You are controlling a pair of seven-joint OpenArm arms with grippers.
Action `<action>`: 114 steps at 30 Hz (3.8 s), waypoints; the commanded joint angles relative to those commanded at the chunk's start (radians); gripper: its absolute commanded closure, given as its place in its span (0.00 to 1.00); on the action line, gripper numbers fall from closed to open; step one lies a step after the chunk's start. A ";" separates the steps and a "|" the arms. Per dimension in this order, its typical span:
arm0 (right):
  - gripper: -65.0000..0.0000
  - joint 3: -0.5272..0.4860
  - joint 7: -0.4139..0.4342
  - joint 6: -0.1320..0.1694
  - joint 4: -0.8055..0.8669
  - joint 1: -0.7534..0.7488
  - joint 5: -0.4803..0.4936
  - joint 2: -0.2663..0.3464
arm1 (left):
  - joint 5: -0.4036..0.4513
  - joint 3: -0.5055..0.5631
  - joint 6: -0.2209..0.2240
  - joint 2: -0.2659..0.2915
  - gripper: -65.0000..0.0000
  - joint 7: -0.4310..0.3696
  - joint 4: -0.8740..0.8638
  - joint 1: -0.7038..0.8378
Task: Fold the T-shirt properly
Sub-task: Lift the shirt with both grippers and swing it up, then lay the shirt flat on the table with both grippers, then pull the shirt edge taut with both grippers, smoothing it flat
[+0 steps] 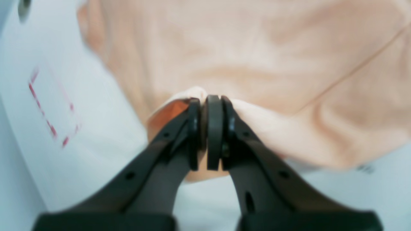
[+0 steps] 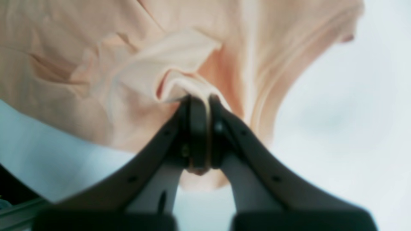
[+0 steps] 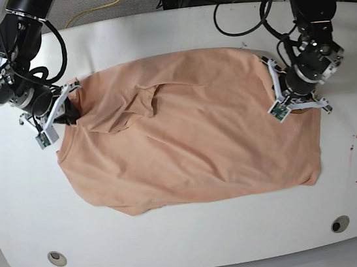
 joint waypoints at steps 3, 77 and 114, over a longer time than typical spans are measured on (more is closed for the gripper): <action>1.00 -0.051 0.049 0.000 0.000 0.066 -0.107 -0.003 | 0.078 0.006 0.000 0.057 0.99 -0.040 -0.028 -0.052; 1.00 0.071 -0.143 0.000 0.160 -0.080 -0.439 -0.098 | 0.219 -0.218 0.000 0.008 0.99 0.193 0.057 0.242; 1.00 0.121 -0.135 0.000 0.038 -0.006 -0.249 -0.147 | 0.219 -0.399 0.000 0.000 0.99 0.178 -0.133 -0.060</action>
